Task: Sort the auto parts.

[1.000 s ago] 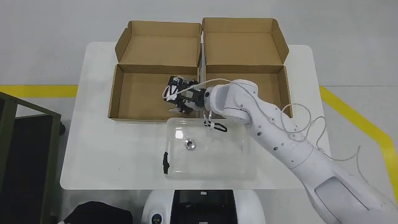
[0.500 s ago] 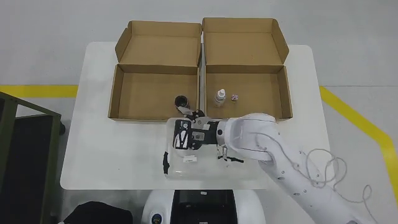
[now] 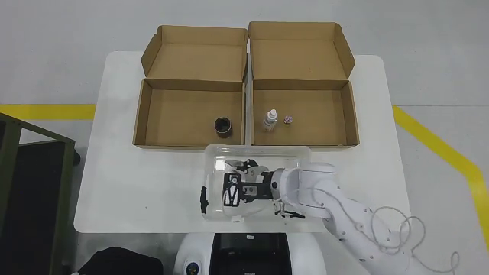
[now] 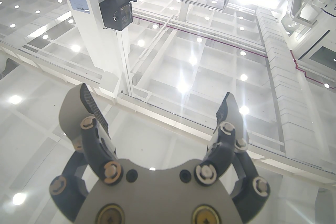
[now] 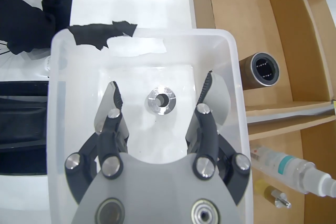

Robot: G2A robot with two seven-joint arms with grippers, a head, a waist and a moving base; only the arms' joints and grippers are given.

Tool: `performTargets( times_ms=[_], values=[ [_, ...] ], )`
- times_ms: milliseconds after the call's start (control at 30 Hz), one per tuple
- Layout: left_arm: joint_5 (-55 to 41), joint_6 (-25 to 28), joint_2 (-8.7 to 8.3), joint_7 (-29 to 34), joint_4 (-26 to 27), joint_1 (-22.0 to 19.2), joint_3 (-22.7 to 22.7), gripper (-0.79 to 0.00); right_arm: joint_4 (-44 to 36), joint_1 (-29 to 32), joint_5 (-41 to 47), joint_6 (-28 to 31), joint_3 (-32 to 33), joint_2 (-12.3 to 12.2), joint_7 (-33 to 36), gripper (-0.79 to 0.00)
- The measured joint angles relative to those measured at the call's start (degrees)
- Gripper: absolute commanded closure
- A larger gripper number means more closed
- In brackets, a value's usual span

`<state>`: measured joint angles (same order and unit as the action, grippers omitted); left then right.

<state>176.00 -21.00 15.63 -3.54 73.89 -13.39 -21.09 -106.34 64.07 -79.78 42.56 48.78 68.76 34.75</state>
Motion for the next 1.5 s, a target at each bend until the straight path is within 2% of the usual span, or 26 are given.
performTargets(
  times_ms=[200, 367, 433, 567, 700, 733, 1133, 1500],
  values=[
    [0.00, 0.00, 0.00, 0.00, 0.00, 0.00, 0.00, -0.785, 3.67, -0.79, -1.54, -0.82, -1.35, 0.30, -1.92, -0.539],
    [0.00, 0.00, 0.00, 0.00, 0.00, 0.00, 0.00, -0.785, 6.94, -1.43, -2.18, -1.72, -2.43, 0.64, -3.84, -0.474],
    [0.00, 0.00, 0.00, 0.00, 0.00, 0.00, 0.00, -0.785, 7.96, -1.65, -2.36, -2.07, -2.74, 0.76, -4.29, -0.388],
    [0.00, 0.00, 0.00, 0.00, 0.00, 0.00, 0.00, -0.785, 9.72, -2.08, -2.42, -2.54, -3.33, 0.99, -4.99, -0.302],
    [0.00, 0.00, 0.00, 0.00, 0.00, 0.00, 0.00, -0.785, 10.07, -2.32, -2.41, -2.73, -3.49, 1.10, -5.18, -0.095],
    [0.00, 0.00, 0.00, 0.00, 0.00, 0.00, 0.00, -0.785, 10.03, -2.35, -2.38, -2.73, -3.46, 1.10, -5.17, 0.000],
    [0.00, 0.00, 0.00, 0.00, 0.00, 0.00, 0.00, -0.785, 2.19, -0.44, 1.06, -1.00, -0.44, 0.33, -5.64, 0.000],
    [0.00, 0.00, 0.00, 0.00, 0.00, 0.00, 0.00, -0.785, -8.89, 3.70, 7.73, -2.15, 6.47, -0.85, -13.18, 0.000]
  ],
)
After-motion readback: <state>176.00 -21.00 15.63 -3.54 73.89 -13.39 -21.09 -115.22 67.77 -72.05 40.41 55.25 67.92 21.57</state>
